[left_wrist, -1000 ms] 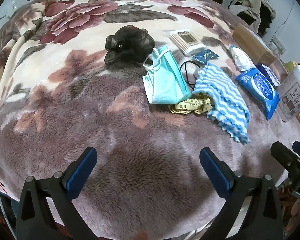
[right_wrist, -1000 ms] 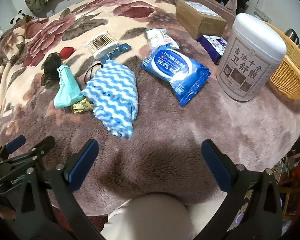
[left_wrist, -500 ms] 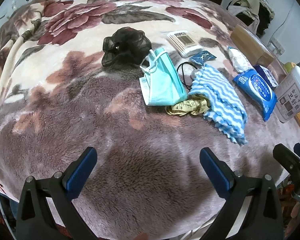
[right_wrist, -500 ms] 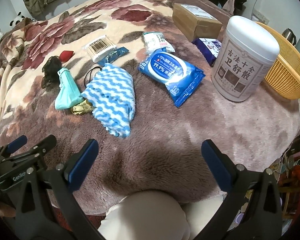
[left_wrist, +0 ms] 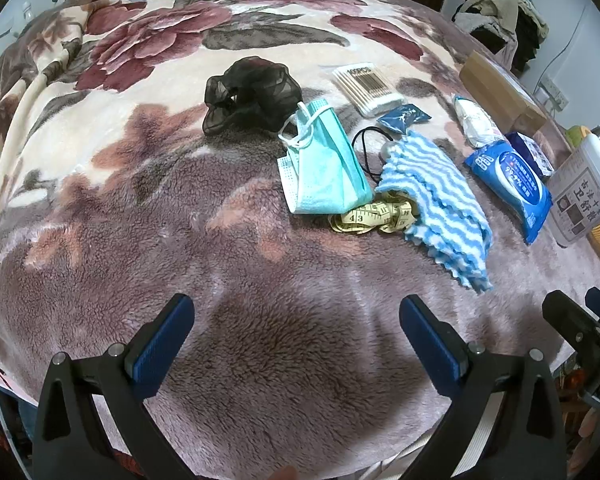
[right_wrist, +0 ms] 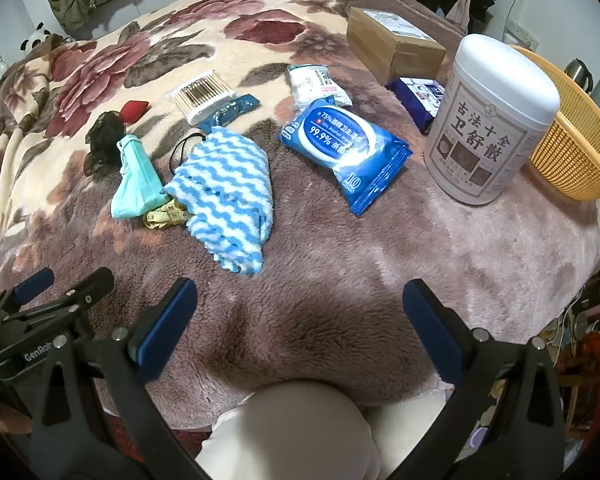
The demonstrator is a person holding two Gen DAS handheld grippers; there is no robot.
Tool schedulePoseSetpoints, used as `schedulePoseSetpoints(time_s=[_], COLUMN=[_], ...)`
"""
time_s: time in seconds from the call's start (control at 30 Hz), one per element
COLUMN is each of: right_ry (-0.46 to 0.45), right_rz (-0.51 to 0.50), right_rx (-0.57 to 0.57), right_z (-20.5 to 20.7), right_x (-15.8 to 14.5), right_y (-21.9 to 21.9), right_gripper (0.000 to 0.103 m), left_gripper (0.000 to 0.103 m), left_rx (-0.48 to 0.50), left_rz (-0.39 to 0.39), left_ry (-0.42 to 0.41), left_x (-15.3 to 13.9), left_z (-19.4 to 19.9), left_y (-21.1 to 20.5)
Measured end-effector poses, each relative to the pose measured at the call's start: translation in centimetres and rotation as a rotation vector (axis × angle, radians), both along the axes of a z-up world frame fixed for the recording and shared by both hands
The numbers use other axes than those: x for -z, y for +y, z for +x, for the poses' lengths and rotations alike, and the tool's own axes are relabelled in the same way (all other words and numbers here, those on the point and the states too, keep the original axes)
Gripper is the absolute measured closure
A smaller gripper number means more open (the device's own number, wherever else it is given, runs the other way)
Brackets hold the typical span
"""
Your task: Organize soft objects
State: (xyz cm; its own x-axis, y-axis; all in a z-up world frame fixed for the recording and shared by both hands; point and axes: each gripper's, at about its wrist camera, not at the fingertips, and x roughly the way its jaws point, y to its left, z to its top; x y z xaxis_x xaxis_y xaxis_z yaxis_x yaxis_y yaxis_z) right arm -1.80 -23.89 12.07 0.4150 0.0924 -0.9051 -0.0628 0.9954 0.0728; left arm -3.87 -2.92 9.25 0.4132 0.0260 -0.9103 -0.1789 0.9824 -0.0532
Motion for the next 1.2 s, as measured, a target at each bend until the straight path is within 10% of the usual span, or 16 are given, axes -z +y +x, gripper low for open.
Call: schedulePoseSetpoints(time_s=[0.97,1.2], right_ry=[0.027,-0.046], right_rz=[-0.006,-0.148], right_rx=[-0.005,-0.063], right_z=[4.2,8.8], right_x=[2.1,1.3], right_y=[-1.2,0.3], right_gripper=[0.0,0.0], left_gripper=[0.0,0.0], left_rx=[-0.054,-0.088], left_rz=[-0.048,-0.067], left_ry=[0.025,0.025], left_x=[1.8,2.0], left_z=[5.2,8.2], left_y=[1.2,2.2])
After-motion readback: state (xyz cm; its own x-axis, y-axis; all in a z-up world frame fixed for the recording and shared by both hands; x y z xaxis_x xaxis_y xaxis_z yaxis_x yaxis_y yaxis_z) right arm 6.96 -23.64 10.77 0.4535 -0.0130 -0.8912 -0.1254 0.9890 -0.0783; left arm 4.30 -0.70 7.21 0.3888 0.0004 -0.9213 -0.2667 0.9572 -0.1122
